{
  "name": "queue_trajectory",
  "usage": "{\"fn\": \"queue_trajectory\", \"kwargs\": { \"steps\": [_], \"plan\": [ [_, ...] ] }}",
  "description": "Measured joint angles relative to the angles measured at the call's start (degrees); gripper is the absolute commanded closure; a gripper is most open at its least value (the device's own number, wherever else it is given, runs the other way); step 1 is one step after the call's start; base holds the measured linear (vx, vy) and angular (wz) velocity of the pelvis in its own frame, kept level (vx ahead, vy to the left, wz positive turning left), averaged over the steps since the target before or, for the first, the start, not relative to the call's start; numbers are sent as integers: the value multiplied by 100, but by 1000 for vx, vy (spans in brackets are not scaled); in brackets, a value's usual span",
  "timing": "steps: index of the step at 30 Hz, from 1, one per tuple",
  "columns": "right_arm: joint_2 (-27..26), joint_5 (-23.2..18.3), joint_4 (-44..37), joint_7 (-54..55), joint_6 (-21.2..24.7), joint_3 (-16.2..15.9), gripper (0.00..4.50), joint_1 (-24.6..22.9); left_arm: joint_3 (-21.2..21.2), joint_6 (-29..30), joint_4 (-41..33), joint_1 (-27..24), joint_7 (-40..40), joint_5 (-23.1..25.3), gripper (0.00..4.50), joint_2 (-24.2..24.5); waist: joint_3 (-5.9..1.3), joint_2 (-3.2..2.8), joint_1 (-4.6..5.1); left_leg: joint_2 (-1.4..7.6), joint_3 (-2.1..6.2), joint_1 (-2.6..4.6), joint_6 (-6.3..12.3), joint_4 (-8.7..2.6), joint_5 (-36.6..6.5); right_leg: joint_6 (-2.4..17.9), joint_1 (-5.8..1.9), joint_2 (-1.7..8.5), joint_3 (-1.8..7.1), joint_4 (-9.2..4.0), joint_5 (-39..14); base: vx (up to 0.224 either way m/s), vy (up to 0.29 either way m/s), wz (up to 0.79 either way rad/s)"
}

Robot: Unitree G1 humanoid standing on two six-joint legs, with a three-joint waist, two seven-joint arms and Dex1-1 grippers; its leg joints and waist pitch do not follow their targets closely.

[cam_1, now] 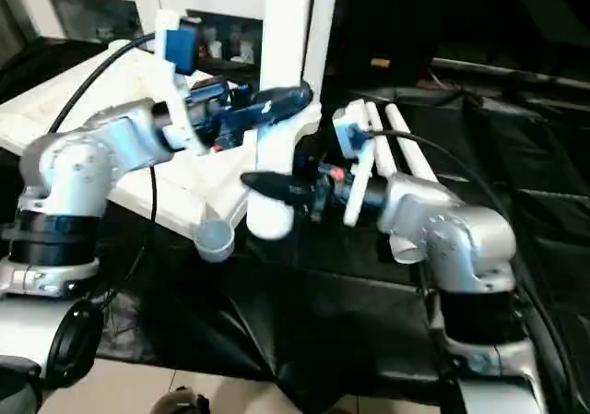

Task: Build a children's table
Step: Pick table leg

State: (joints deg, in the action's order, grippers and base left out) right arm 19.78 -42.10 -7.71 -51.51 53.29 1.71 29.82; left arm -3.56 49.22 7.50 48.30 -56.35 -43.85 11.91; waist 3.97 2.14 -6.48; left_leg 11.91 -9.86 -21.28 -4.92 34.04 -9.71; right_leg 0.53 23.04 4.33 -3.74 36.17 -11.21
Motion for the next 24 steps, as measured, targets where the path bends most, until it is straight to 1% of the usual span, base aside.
{"fn": "queue_trajectory", "kwargs": {
  "steps": [1,3,4,6,7,8,10,11,12,13,14,15,16,18,19,20,22,24],
  "plan": [
    [-5,-26,-7,-6,6,-5,170,0,-3,-8,3,0,-32,-8,260,2,0,0,2,0,0,0,1,0,1,-1,0,0,1,0,2,0,0,0],
    [-24,-62,-8,-6,18,-7,188,0,-11,-28,33,0,-51,-9,260,0,0,0,0,0,0,0,3,0,4,-1,0,0,1,0,3,0,0,0],
    [-36,-75,-1,-5,27,-7,209,0,-23,-44,81,1,-64,-9,260,-17,0,0,-1,-1,0,-1,5,0,4,-2,0,0,1,0,3,0,0,0],
    [-60,-78,2,0,38,-7,215,0,-45,-52,176,1,-67,-12,260,-65,0,0,-2,-1,0,-3,5,0,4,-2,0,0,0,-1,3,0,0,0],
    [-75,-77,1,3,39,-10,231,0,-57,-54,229,2,-67,-16,260,-82,0,0,-6,-1,0,-3,5,0,4,-2,0,0,0,-1,3,0,0,0],
    [-80,-77,1,10,39,-13,231,0,-63,-53,245,1,-67,-17,260,-83,0,0,-9,-1,1,-4,5,0,4,-2,1,0,0,-1,3,0,0,0],
    [-84,-76,-5,38,38,-15,250,0,-71,-54,246,2,-59,-19,260,-83,0,0,-10,-1,1,-5,5,0,4,-2,1,0,0,-2,3,0,0,0],
    [-108,-73,-4,80,27,-15,250,0,-86,-59,252,2,-20,-19,225,-88,0,0,-7,-1,1,-5,5,0,4,-2,1,0,0,-2,3,0,0,0],
    [-131,-69,-4,126,13,-15,252,0,-103,-62,266,2,21,-19,204,-98,0,0,-6,-1,1,-5,5,0,4,-2,1,0,0,-2,3,0,0,0],
    [-221,5,26,336,-39,1,252,2,-138,-83,351,34,256,13,204,-144,-1,1,-4,0,1,-2,5,0,5,-2,0,0,0,0,4,0,0,0],
    [-271,69,69,485,-74,-3,255,4,-138,-84,408,58,409,64,190,-184,-1,1,-6,-1,2,-2,2,0,7,-1,0,0,0,-1,5,0,0,0],
    [-359,211,138,690,-163,-8,255,21,-189,-95,527,105,656,133,190,-252,-2,0,-8,-1,1,-2,2,1,10,-2,-1,0,0,-1,8,0,0,0],
    [-440,345,208,897,-241,-18,256,46,-226,-145,613,134,886,206,169,-346,-1,0,-5,-1,2,-6,1,3,13,-3,1,0,0,-3,14,0,0,0],
    [-616,597,373,1287,-394,-27,256,120,-235,-334,664,152,1322,452,150,-407,-1,0,6,-1,4,-5,-3,3,16,-6,1,0,0,-4,17,0,0,0],
    [-704,824,533,1583,-541,-28,256,181,-240,-436,718,197,1709,668,146,-486,-2,-1,14,-1,5,-5,-7,3,19,-7,1,0,1,-4,21,0,0,0],
    [-757,967,648,1777,-651,-38,257,217,-243,-518,744,209,1983,804,145,-550,-2,0,20,-1,5,-5,-9,3,20,-8,1,0,0,-4,22,0,0,0],
    [-848,1256,862,2096,-833,-96,257,289,-274,-627,794,207,2432,1004,145,-693,-1,0,20,-1,5,-7,-10,2,21,-9,2,-1,0,-4,22,0,0,0],
    [-1014,1495,1130,2405,-1000,-171,257,443,-225,-877,786,157,2817,1269,145,-847,-1,0,49,0,5,-9,-10,2,21,-9,4,-2,0,-4,22,0,0,0]
  ]
}}
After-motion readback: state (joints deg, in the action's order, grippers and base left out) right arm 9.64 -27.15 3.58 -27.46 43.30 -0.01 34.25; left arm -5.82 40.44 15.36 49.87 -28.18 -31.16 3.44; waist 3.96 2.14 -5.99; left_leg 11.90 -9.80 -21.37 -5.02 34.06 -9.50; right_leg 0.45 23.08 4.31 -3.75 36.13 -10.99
